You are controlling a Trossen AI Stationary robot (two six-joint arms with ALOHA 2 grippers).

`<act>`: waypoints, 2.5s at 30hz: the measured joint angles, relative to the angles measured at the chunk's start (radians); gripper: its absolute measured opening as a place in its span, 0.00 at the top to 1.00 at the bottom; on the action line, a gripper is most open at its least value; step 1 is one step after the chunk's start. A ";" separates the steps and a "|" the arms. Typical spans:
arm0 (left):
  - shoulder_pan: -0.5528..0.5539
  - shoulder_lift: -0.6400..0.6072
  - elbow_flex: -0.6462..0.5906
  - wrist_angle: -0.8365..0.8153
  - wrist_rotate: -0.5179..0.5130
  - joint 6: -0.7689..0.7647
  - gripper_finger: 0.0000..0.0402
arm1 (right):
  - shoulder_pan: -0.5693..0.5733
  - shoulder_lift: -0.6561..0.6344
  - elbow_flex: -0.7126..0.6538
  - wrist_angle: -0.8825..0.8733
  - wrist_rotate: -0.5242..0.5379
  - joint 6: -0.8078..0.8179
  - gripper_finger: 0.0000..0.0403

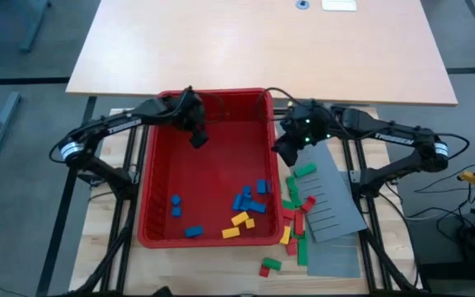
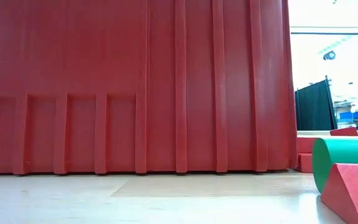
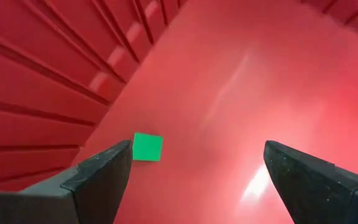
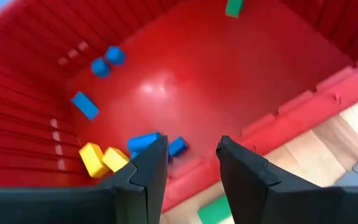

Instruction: Sort blocks

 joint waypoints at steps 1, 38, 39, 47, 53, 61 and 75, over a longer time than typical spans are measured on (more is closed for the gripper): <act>0.017 0.019 0.000 0.000 0.017 0.021 0.13 | 0.000 -0.007 0.001 0.010 0.000 0.002 0.70; 0.120 0.354 0.004 0.097 -0.034 -0.602 0.30 | 0.000 -0.035 0.143 0.247 0.003 0.038 0.75; 0.120 0.354 0.004 0.100 -0.036 -0.606 0.31 | 0.000 -0.035 0.143 0.247 0.004 0.038 0.76; 0.120 0.362 0.004 0.095 -0.059 -0.647 0.32 | 0.000 -0.035 0.143 0.247 0.004 0.036 0.74; 0.120 0.372 0.004 0.085 -0.045 -0.662 0.32 | 0.001 -0.034 0.143 0.247 0.003 0.024 0.73; 0.122 0.373 0.003 0.084 -0.040 -0.692 0.32 | 0.012 -0.034 0.143 0.248 0.004 0.011 0.76; 0.133 0.373 0.002 -0.014 -0.049 -0.703 0.32 | 0.036 -0.034 0.143 0.252 0.004 0.010 0.75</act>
